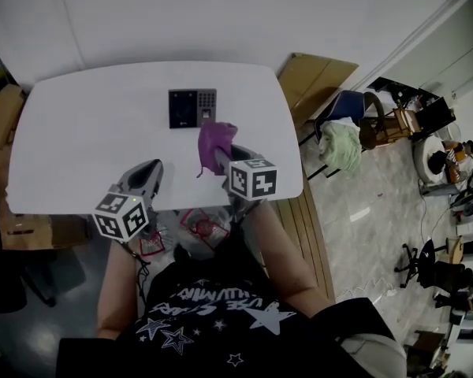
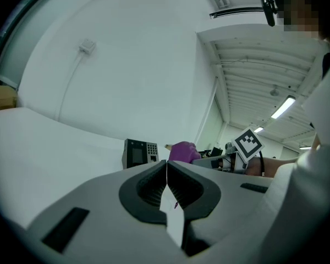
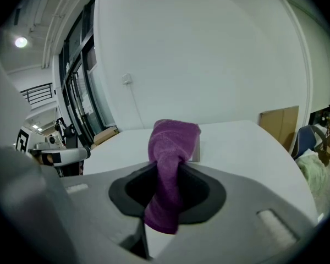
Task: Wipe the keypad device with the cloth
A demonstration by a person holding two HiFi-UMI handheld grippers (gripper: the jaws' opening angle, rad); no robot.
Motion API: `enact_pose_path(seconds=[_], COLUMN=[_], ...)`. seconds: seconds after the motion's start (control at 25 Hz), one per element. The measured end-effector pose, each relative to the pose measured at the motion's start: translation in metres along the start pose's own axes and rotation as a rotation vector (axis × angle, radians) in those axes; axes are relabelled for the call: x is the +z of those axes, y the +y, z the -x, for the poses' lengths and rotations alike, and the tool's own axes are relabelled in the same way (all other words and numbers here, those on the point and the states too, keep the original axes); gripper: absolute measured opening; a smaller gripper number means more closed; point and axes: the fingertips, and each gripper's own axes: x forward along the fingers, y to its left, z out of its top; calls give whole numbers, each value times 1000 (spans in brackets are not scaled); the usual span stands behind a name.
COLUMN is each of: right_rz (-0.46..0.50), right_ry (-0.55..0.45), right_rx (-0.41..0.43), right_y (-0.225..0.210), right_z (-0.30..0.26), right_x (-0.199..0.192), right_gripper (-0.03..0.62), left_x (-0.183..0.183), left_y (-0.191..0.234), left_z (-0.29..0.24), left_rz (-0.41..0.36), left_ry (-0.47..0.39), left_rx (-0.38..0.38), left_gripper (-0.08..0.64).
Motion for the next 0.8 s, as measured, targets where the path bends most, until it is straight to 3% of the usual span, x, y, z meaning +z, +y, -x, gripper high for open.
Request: enact_pose_path(seconds=[0.36, 0.8], right_rz=[-2, -15], right_ry=[-1, -24], right_rx=[-11, 52], right_y=[14, 29], right_z=[19, 46], right_x=[-10, -19], right_gripper=[98, 98], left_x=[-10, -17], left_y=[-8, -35], left_z=[4, 18], left_rz=[13, 2], left_ry=[16, 18], left_rx=[-39, 3], left_gripper=[9, 9])
